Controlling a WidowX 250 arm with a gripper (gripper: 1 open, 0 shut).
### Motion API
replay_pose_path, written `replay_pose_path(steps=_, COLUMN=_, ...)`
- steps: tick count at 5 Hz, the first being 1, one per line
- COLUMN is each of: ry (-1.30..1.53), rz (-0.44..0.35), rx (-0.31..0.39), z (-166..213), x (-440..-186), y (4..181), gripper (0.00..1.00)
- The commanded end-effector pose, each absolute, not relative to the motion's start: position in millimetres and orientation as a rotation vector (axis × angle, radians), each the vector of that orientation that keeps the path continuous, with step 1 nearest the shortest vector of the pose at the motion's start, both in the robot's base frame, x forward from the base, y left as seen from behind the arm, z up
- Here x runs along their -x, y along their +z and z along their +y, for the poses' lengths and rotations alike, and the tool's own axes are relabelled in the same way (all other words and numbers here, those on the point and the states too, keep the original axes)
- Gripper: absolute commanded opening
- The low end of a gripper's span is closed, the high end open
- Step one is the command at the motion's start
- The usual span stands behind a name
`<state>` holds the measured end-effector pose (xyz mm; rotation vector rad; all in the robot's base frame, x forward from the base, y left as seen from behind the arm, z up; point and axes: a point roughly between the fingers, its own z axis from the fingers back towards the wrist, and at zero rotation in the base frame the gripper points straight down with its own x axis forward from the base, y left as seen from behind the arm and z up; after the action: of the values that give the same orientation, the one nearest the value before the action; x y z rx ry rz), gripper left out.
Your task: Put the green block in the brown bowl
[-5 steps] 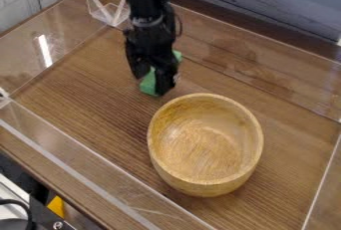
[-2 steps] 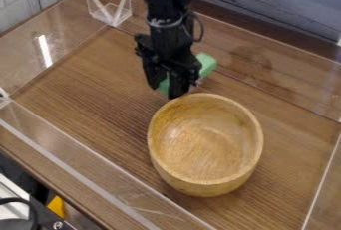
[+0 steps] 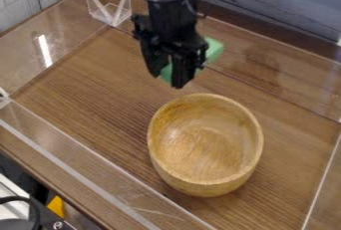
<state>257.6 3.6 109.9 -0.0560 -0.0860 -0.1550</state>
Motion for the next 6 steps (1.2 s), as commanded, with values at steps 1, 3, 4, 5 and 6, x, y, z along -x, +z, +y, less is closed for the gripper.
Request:
replay_pose_path(steps=1, ry=-0.144, rz=-0.105, rx=0.068, z=-20, x=-237, y=124.2, gripper=0.0)
replay_pose_path(steps=3, ry=-0.175, rz=-0.073, rx=0.063, z=-58, x=-215, y=107.7, gripper=0.0)
replay_pose_path(steps=4, ry=-0.18, rz=-0.067, rx=0.066, z=-55, x=-212, y=101.6, gripper=0.0)
replay_pose_path(steps=5, ry=-0.172, rz=-0.065, rx=0.074, z=-73, x=-209, y=99.2, gripper=0.0)
replay_pose_path(steps=6, ry=-0.187, rz=-0.051, rx=0.081, z=-88, x=-202, y=95.1, gripper=0.0)
